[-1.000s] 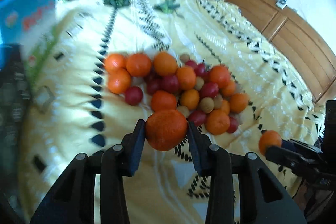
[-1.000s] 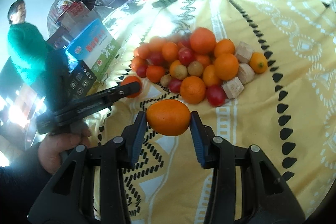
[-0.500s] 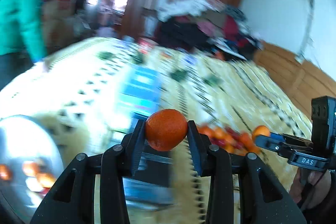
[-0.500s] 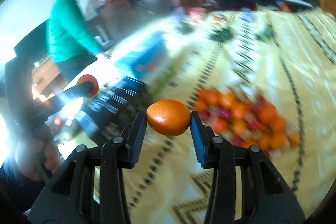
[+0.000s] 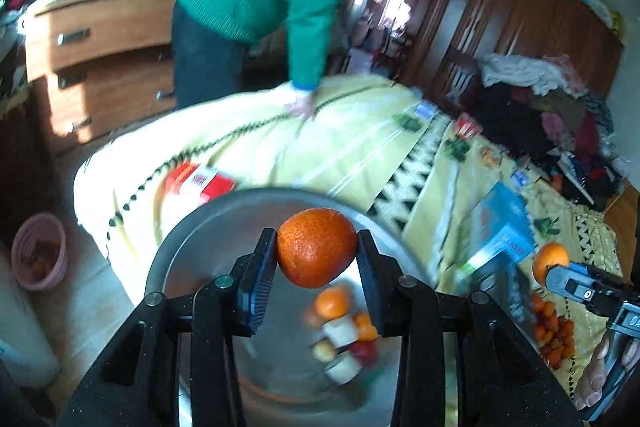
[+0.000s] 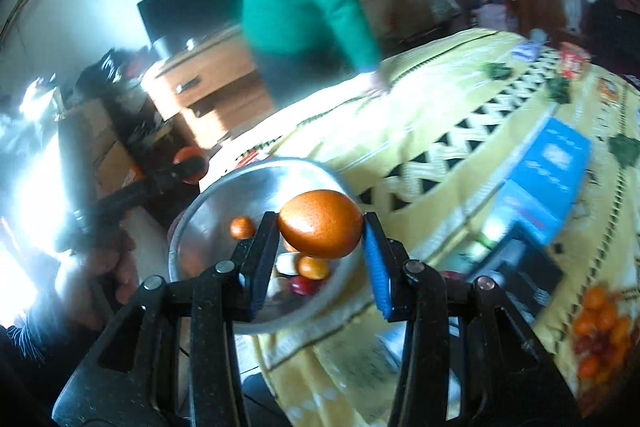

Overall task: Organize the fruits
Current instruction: 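Carry both oranges over the steel basin and open both grippers, then move both open grippers back to the fruit pile, then grasp a large orange with the left gripper while the right gripper grasps a pale beige chunk, then lift the orange and beige chunk and carry both to the steel basin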

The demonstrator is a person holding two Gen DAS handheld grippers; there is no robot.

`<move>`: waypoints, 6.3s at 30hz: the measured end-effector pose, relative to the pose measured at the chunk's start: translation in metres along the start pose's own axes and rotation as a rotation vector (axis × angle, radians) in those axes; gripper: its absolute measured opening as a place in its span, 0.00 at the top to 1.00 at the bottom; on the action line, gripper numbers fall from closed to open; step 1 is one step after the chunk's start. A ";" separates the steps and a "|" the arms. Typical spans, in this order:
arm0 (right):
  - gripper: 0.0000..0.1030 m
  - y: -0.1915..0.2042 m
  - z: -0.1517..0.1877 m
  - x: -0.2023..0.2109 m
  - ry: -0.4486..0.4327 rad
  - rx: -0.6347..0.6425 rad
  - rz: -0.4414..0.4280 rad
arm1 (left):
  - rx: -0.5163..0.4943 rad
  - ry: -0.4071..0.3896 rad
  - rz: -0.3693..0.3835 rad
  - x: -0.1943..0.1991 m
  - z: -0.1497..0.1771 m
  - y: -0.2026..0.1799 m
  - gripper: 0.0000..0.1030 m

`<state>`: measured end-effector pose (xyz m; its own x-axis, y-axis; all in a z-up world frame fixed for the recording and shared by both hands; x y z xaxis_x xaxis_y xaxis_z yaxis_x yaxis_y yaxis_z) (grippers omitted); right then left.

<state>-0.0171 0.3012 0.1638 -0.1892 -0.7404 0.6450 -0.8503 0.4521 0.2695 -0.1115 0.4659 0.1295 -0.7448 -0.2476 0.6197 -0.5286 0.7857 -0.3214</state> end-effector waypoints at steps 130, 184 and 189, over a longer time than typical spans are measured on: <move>0.51 -0.401 0.309 0.243 0.532 -0.190 0.336 | -0.423 0.555 0.745 -0.098 0.327 -0.451 0.61; 0.62 -0.299 0.296 0.259 0.290 -0.169 0.478 | -0.583 0.383 0.625 -0.072 0.319 -0.444 0.62; 0.62 -0.269 0.242 0.262 0.186 -0.116 0.483 | -0.537 0.265 0.617 -0.040 0.257 -0.428 0.62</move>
<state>0.0435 -0.1344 0.0872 -0.4468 -0.3378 0.8284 -0.6258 0.7798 -0.0195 0.0400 -0.0062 0.0588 -0.6801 0.4004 0.6142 0.2541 0.9145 -0.3147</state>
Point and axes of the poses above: each gripper's, at about its wrist camera, not at the fingertips, and x roughly against the way its jaws point, y to its left, z to its underside, the point moved 10 cm from there along -x, roughly the way its jaws point, and after that the axes turned 2 degrees about x, right-handed, at the moved point
